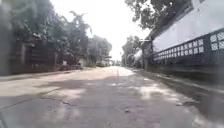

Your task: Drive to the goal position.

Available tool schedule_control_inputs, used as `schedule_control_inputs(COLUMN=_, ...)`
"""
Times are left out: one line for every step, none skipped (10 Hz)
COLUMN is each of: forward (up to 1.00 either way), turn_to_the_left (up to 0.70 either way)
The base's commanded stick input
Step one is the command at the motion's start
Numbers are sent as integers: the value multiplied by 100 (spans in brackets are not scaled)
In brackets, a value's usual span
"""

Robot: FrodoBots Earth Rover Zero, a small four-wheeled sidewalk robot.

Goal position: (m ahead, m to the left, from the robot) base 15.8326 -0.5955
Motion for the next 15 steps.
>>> schedule_control_inputs(forward=50, turn_to_the_left=-50)
schedule_control_inputs(forward=50, turn_to_the_left=-50)
schedule_control_inputs(forward=50, turn_to_the_left=-50)
schedule_control_inputs(forward=50, turn_to_the_left=-50)
schedule_control_inputs(forward=50, turn_to_the_left=-50)
schedule_control_inputs(forward=50, turn_to_the_left=-50)
schedule_control_inputs(forward=50, turn_to_the_left=-48)
schedule_control_inputs(forward=50, turn_to_the_left=-36)
schedule_control_inputs(forward=50, turn_to_the_left=-24)
schedule_control_inputs(forward=50, turn_to_the_left=-13)
schedule_control_inputs(forward=50, turn_to_the_left=-1)
schedule_control_inputs(forward=50, turn_to_the_left=0)
schedule_control_inputs(forward=50, turn_to_the_left=0)
schedule_control_inputs(forward=50, turn_to_the_left=0)
schedule_control_inputs(forward=50, turn_to_the_left=0)
